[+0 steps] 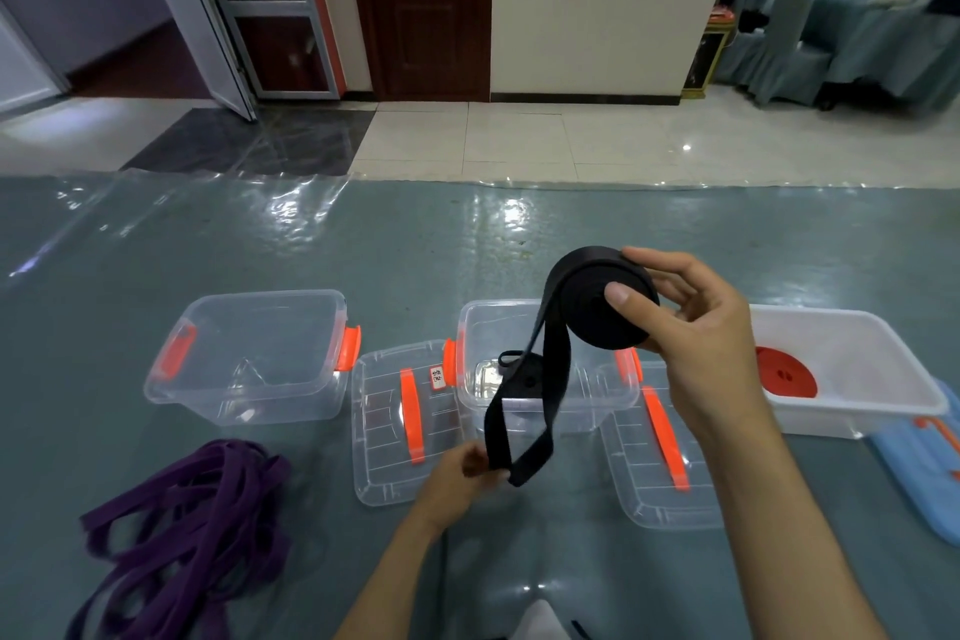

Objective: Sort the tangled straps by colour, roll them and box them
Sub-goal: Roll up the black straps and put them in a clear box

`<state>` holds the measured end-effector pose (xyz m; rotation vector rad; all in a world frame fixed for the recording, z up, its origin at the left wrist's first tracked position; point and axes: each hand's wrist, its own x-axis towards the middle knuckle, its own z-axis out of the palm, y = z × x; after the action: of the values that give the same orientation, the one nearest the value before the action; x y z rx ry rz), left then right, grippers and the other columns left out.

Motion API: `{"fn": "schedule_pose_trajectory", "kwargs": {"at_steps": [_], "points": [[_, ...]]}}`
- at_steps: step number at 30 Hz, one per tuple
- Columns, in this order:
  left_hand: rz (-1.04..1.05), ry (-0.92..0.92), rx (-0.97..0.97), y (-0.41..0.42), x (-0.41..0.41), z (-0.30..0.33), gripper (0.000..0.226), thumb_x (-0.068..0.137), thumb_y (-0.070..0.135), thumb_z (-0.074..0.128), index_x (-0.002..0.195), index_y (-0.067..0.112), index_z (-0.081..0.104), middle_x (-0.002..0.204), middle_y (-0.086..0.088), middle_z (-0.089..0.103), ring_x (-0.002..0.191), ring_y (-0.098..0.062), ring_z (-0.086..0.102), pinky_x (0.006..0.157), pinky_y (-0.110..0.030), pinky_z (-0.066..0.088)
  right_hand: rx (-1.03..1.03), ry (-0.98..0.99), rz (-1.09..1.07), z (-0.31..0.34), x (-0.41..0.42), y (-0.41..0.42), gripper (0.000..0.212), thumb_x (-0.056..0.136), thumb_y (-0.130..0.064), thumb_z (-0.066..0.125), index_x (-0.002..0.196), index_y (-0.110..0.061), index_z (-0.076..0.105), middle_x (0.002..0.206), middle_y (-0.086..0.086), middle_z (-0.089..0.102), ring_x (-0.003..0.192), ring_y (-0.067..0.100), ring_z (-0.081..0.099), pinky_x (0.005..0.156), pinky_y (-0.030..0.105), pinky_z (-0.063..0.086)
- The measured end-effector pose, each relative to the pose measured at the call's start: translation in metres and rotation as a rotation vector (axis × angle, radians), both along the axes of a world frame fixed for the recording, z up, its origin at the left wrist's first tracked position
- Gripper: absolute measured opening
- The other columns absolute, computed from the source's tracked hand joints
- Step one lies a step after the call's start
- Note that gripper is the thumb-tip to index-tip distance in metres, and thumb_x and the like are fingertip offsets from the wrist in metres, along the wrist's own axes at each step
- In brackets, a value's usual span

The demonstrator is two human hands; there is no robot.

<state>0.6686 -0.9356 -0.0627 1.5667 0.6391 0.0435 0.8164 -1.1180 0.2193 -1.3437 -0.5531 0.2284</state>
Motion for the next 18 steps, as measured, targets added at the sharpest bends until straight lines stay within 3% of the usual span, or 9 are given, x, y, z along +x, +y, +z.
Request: {"fn": "schedule_pose_trajectory", "kwargs": {"at_steps": [2,5,10,12,15,18], "points": [[0.140,0.022,-0.055,0.002,0.002,-0.001,0.021,0.094,0.005,0.077,0.106,-0.004,0.062,0.102,-0.017,0.076,0.086,-0.026,0.078,0.076,-0.035,0.065,0.004,-0.003,-0.007,-0.001,0.002,-0.002,0.035,0.077,-0.026,0.088,0.110,-0.030,0.079,0.110,0.002,0.081,0.102,0.021,0.078,0.075,0.030,0.064],[0.277,0.071,-0.064,0.007,0.002,0.004,0.012,0.102,0.003,0.064,0.105,-0.001,0.053,0.098,-0.020,0.073,0.061,-0.034,0.074,0.058,-0.042,0.064,-0.016,-0.016,-0.024,-0.005,0.005,-0.004,0.033,0.080,-0.021,0.090,0.110,-0.030,0.080,0.111,0.002,0.080,0.110,0.023,0.076,0.078,0.031,0.065],[0.337,0.142,0.120,0.012,-0.007,0.007,0.014,0.103,0.007,0.061,0.094,0.010,0.051,0.087,-0.014,0.075,0.051,-0.031,0.072,0.046,-0.035,0.058,-0.024,-0.026,-0.017,-0.007,0.001,-0.006,0.035,0.078,-0.025,0.089,0.112,-0.030,0.079,0.109,0.001,0.081,0.104,0.020,0.078,0.078,0.030,0.064],[0.284,0.182,0.195,0.014,-0.013,0.008,0.017,0.101,0.012,0.064,0.092,0.015,0.051,0.085,-0.009,0.075,0.051,-0.025,0.073,0.046,-0.034,0.058,-0.013,-0.031,-0.007,-0.007,-0.003,-0.008,0.034,0.080,-0.021,0.089,0.111,-0.028,0.079,0.109,0.001,0.081,0.102,0.019,0.079,0.078,0.029,0.064],[0.179,0.276,0.296,0.014,-0.023,0.013,0.022,0.095,0.023,0.074,0.094,0.015,0.054,0.087,-0.008,0.073,0.061,-0.025,0.074,0.058,-0.045,0.062,-0.010,-0.034,0.004,-0.008,-0.011,-0.012,0.035,0.080,-0.018,0.088,0.113,-0.024,0.079,0.110,0.000,0.081,0.104,0.018,0.078,0.082,0.028,0.064],[0.000,0.331,0.263,0.015,-0.036,0.030,0.045,0.083,0.034,0.086,0.112,0.019,0.056,0.093,-0.004,0.072,0.079,-0.023,0.072,0.074,-0.044,0.061,-0.010,-0.040,0.046,-0.010,-0.019,-0.018,0.038,0.077,-0.021,0.087,0.114,-0.021,0.079,0.109,0.000,0.081,0.103,0.016,0.078,0.084,0.022,0.062]]}}
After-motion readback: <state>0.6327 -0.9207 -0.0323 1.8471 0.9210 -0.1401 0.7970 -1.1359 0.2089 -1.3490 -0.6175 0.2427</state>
